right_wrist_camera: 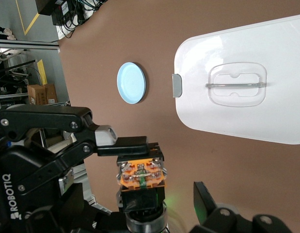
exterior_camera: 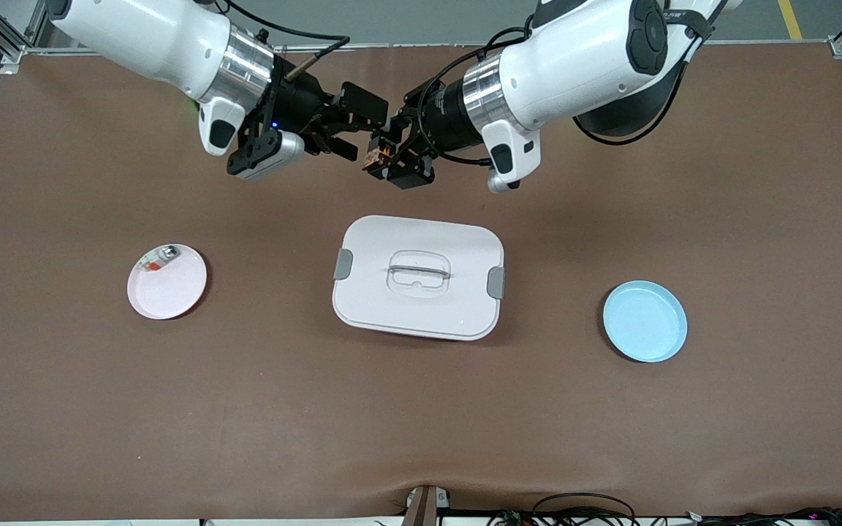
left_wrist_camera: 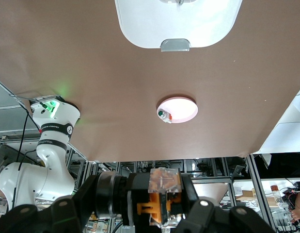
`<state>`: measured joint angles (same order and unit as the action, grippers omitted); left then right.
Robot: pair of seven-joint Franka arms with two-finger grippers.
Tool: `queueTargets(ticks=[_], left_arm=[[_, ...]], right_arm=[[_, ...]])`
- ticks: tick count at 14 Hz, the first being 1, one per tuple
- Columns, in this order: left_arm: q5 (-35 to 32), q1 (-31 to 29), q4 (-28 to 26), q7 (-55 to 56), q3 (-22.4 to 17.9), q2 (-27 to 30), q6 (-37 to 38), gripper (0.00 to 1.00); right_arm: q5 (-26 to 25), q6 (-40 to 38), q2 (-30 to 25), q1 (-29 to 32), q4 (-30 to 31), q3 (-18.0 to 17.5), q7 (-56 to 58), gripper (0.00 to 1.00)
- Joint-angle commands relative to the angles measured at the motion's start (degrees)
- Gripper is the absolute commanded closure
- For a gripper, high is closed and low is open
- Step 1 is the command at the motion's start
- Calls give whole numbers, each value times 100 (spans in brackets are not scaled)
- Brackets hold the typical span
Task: Transfer orange switch to right arm and place
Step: 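Close the right gripper on the switch held by the left gripper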
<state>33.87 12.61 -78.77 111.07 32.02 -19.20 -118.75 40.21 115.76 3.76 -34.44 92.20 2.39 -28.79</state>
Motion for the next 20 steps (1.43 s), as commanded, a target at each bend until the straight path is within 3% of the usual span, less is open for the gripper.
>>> queueTargets(ticks=[1,14,15,16,18,20], left_arm=[[-109,31,28,179,6,74,-7,100],[-117,22,28,179,15,74,-8,100],[-117,22,28,179,15,74,-16,100],[-117,14,28,170,15,74,-8,100],[-117,13,28,170,15,82,-16,100],[-117,22,28,170,15,82,-16,100]], right_arm=[[-267,44,-33,-115,9,60,14,0],[-418,211,20,-238,-9,60,233,3],[-418,219,37,-230,-9,60,242,10],[-418,219,37,-230,-9,69,286,26],[-409,219,55,-221,0,69,488,97],[-374,219,73,-212,0,69,418,100]])
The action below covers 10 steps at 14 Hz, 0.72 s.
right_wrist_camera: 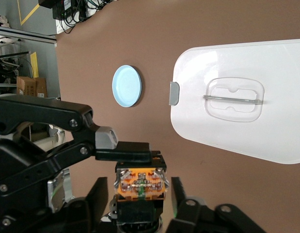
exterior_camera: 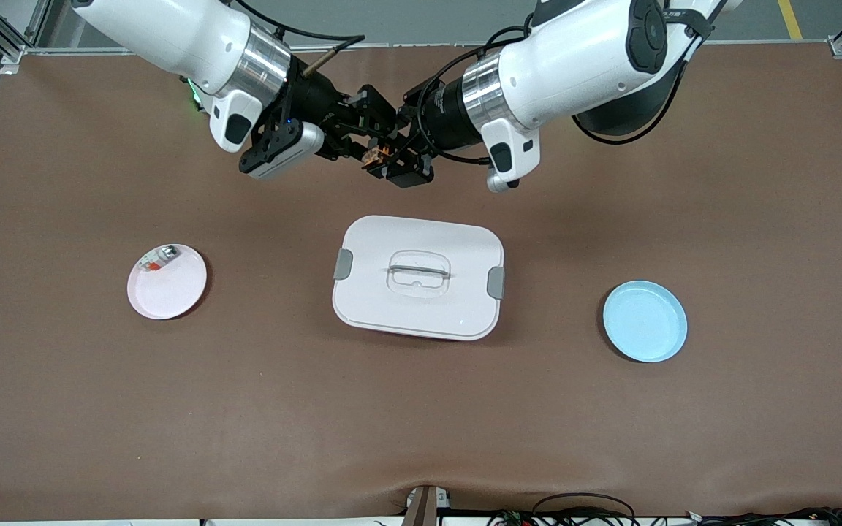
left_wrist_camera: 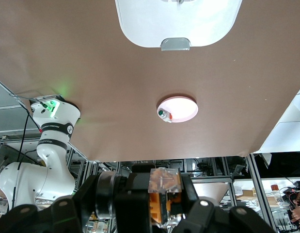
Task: Transfer orange switch to right arm and place
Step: 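Close the right gripper on the switch held by the left gripper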
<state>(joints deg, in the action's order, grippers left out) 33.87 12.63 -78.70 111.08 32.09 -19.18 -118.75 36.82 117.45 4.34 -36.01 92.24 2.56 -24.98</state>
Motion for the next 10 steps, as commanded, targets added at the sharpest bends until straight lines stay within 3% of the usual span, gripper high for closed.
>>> queueTargets(ticks=[1,9,10], left_arm=[[-126,21,21,168,8,81,-8,100],[-126,12,21,80,8,81,-16,100],[-126,3,21,71,8,81,-16,84]], right_arm=[[-17,58,40,-46,-4,52,37,100],[1,58,67,-55,4,52,37,100],[1,50,67,-55,4,52,37,100]])
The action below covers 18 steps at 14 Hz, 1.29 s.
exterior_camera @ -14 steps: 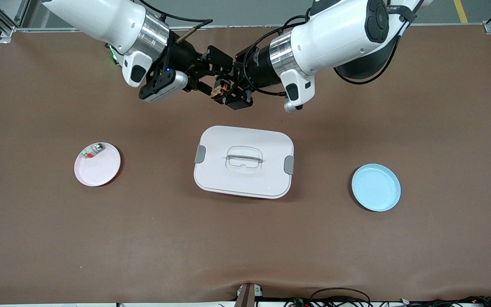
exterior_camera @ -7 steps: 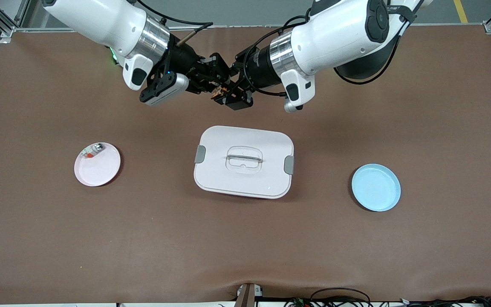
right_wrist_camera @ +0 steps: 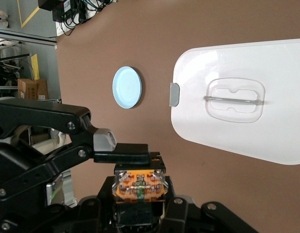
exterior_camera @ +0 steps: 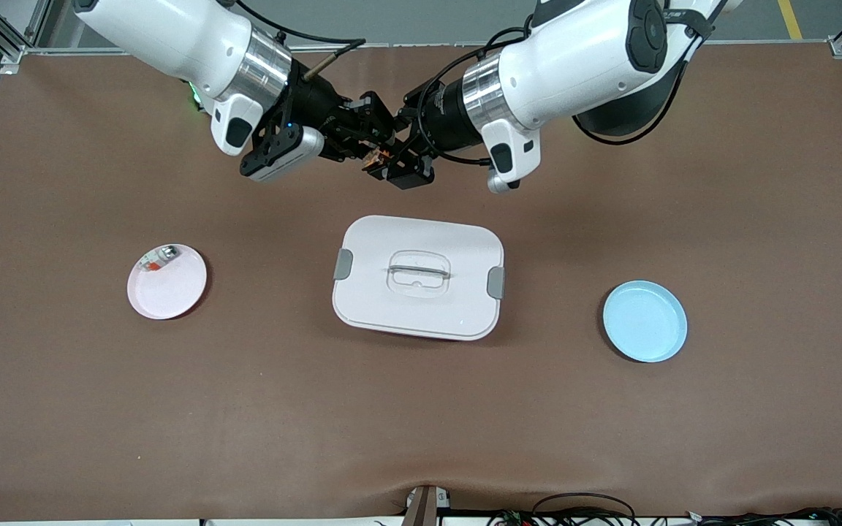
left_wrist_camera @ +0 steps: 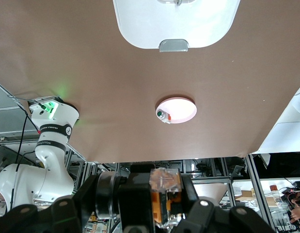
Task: Transfer orange switch to right arm and place
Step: 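Open the left gripper and pull back while the right gripper holds switch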
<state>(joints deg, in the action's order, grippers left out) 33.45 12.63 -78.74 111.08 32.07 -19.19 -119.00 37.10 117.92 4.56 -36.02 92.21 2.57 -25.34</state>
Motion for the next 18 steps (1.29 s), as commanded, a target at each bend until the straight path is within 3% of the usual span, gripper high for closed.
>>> queueTargets(ticks=[1,2,8,14,18], left_arm=[[-84,-6,26,54,10,83,9,35],[-84,-6,43,149,10,83,9,0],[-84,-24,43,150,1,91,9,0],[-136,-85,26,115,-34,127,9,0],[-391,-199,-18,80,-52,-13,17,0]], right_arm=[[-28,3,45,-45,7,50,99,100],[-36,3,45,-37,7,50,117,100],[-80,-14,98,16,7,59,292,100],[-168,-435,203,419,77,94,1820,100],[-1071,-919,274,710,147,94,3023,100]])
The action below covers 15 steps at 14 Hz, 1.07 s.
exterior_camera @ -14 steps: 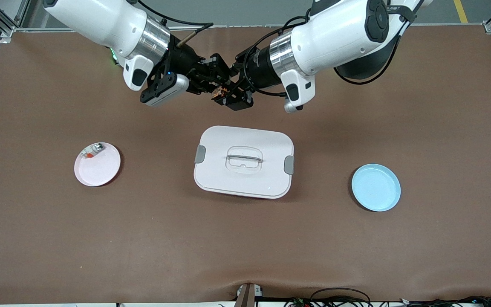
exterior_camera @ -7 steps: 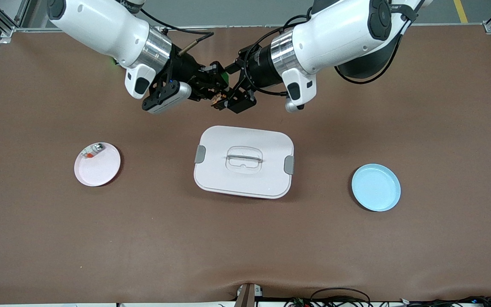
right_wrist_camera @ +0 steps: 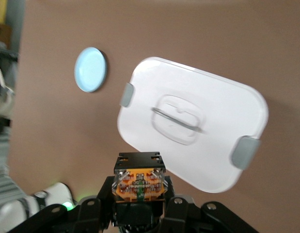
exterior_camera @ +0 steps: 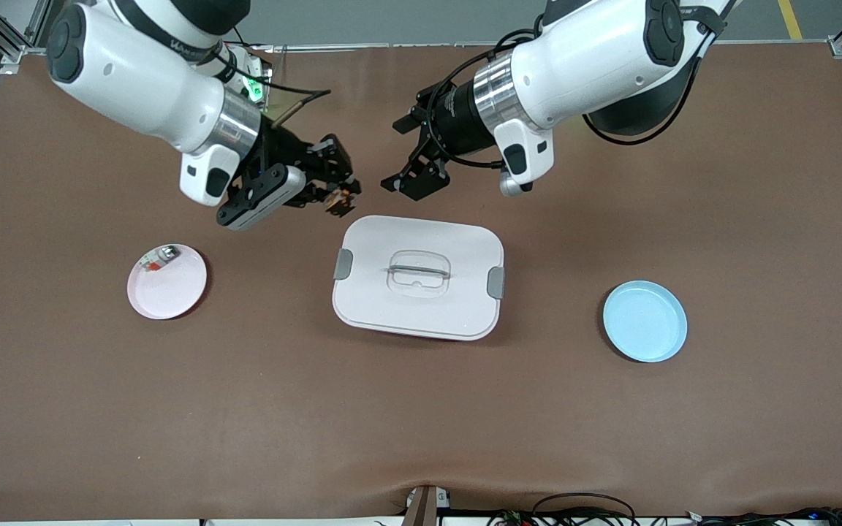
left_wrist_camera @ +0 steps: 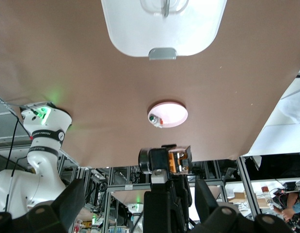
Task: Transfer orange switch to right arm and place
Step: 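Open the left gripper and pull back while the right gripper holds switch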
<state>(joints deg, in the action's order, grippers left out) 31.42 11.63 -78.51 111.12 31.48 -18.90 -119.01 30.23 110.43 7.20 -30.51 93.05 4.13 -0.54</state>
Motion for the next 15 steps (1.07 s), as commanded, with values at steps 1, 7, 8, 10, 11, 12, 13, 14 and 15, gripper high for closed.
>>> queueTargets(ticks=[1,7,8,10,11,12,13,14,15], left_arm=[[-363,-99,-51,76,7,-148,9,0],[-1225,-335,-383,7,7,-676,18,0],[-1243,-406,-559,-151,7,-641,18,0],[-1235,-704,-1111,-868,16,-370,1,0],[-1191,-836,-1358,-1299,24,-273,1,0],[-1182,-994,-1560,-1599,16,-185,1,0],[-1182,-1144,-1745,-1889,24,-114,1,0],[-1173,-1311,-1930,-2240,24,-27,1,0],[-1164,-1460,-2097,-2662,33,70,1,0]], right_arm=[[-638,-231,1,238,177,-62,964,100],[-1923,-241,-25,633,766,-62,3094,100],[-1967,-232,-34,747,872,-62,3348,100],[-2168,-197,-51,932,1118,-62,4102,100],[-2431,-171,-52,1029,1241,-62,4341,100],[-2643,-101,-60,1090,1346,-62,4570,100],[-2793,30,-78,1143,1504,-62,4955,100],[-2829,153,-95,1239,1662,-62,5385,100],[-2829,390,-113,1414,1855,-62,5737,100]])
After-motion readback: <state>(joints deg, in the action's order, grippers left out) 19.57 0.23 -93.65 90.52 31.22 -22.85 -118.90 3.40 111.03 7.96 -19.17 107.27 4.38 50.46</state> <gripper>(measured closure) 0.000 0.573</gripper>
